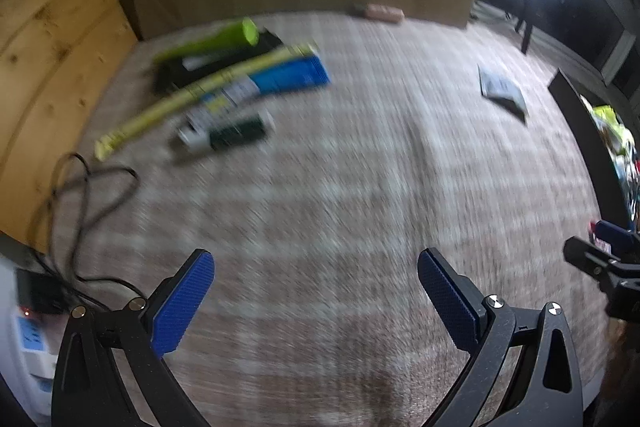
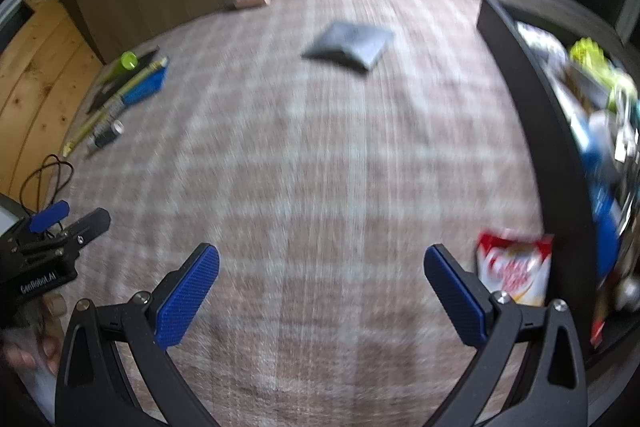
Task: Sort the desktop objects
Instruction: 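Move the right tool toward the lime-green tube on the black pack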
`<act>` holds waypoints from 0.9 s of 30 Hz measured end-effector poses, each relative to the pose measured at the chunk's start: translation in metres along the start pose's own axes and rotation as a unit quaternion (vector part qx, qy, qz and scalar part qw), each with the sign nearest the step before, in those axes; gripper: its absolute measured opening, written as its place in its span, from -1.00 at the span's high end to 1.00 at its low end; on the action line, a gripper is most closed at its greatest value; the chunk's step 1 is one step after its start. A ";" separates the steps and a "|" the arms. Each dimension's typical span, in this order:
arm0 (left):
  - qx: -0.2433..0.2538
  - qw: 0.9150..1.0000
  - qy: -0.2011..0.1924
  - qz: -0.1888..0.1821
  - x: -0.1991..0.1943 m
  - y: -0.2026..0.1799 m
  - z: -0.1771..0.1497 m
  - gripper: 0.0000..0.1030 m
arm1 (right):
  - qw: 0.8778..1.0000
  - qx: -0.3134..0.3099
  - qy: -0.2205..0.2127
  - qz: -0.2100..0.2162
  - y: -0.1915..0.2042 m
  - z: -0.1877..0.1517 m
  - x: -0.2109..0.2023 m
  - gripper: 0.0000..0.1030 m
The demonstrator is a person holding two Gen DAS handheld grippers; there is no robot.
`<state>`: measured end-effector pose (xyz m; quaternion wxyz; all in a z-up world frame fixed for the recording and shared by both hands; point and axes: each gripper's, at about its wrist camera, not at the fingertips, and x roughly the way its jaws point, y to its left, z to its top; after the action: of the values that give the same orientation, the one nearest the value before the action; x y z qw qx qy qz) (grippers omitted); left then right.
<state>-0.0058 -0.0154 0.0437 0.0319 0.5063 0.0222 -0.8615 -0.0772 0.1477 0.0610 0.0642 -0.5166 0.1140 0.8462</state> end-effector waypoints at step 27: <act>-0.222 0.975 -0.002 -0.024 -0.019 0.123 0.140 -0.94 | 0.975 -0.180 -0.003 0.127 0.119 0.217 -0.021 -0.37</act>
<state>-0.1089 -0.1473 0.1272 0.1229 0.4842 0.2254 -0.8365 -0.2814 0.0891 0.1902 -0.1375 -0.4984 0.0240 0.8556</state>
